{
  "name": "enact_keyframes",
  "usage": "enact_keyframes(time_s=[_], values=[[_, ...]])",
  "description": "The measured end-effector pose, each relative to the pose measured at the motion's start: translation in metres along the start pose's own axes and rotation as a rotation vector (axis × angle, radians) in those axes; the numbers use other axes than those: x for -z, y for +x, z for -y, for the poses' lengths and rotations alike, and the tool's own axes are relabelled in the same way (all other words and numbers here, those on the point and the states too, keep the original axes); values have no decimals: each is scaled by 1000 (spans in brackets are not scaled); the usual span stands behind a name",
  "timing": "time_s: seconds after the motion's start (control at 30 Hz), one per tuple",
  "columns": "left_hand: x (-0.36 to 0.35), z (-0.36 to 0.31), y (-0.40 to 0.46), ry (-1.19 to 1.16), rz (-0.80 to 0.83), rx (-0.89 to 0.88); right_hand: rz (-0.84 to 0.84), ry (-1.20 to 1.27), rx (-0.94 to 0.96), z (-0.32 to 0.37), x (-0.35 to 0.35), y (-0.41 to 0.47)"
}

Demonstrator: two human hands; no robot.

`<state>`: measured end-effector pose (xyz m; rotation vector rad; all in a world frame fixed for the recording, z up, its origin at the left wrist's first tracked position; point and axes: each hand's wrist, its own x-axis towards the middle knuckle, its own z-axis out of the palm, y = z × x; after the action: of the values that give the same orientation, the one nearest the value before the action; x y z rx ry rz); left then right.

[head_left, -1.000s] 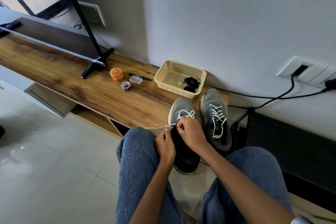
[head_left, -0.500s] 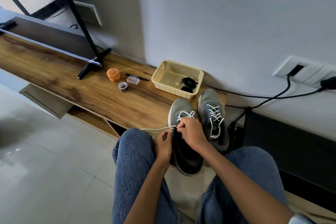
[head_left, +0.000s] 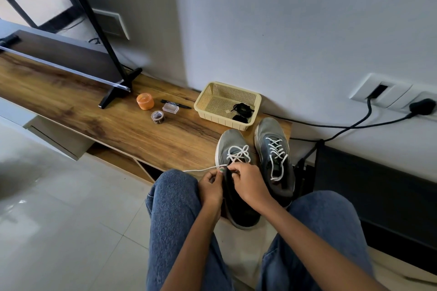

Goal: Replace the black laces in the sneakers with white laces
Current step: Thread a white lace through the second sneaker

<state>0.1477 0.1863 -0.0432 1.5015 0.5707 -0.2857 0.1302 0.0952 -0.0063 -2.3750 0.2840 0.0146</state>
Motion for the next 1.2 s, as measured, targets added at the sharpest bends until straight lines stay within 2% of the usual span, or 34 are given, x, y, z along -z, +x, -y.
enact_keyframes(time_s=[0.1,0.17,0.23,0.33,0.5,0.73,0.93,1.07,1.2], values=[[0,0,-2,126,-25,-141,-218,-165,136,0,11,-17],[1,-5,-6,102,-55,-167,-305,-306,135,-6,16,-23],[3,-8,-7,16,-59,-152,-231,-317,36,-12,20,-25],[4,-14,-11,11,-63,-180,-159,-283,-53,-21,24,-24],[5,-27,-17,34,-136,-265,-173,-262,-80,-24,23,-20],[13,-46,-14,-89,-175,-296,-212,-271,-135,-21,15,-18],[27,-69,-10,-110,-260,-409,-226,-242,-132,-20,14,-18],[32,-71,-15,-3,-296,-444,-218,-242,-135,-21,14,-18],[38,-74,-11,335,-337,-580,-206,-259,-136,-23,13,-16]])
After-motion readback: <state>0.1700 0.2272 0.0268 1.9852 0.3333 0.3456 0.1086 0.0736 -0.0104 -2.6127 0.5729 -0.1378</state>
